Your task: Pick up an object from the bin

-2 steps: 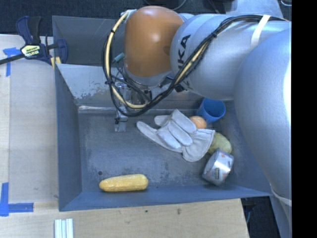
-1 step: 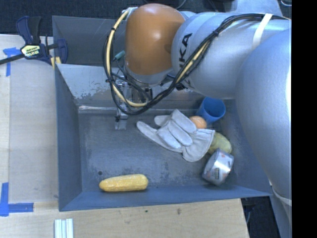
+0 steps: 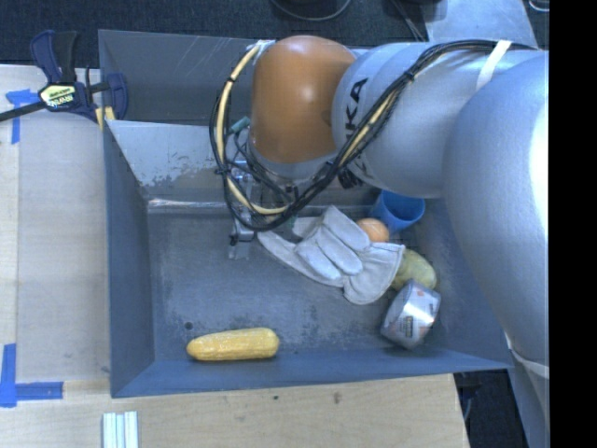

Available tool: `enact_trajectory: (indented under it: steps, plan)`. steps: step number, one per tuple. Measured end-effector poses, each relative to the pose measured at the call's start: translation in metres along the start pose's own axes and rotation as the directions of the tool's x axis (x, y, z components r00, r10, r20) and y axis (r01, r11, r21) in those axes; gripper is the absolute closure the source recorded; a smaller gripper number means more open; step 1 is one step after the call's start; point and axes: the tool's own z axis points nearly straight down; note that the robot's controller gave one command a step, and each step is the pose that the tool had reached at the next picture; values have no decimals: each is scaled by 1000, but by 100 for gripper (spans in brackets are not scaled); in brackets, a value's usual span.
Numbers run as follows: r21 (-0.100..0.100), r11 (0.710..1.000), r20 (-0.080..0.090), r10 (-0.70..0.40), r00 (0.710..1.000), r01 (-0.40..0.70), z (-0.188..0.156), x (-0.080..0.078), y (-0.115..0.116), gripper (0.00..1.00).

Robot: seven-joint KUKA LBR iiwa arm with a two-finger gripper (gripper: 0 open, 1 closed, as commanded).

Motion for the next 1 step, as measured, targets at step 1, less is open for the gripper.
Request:
enact_trajectory:
  steps: [1]
  plan:
    - [2, 1000, -2, 15, 1000, -15, 13, 6, -10, 0]
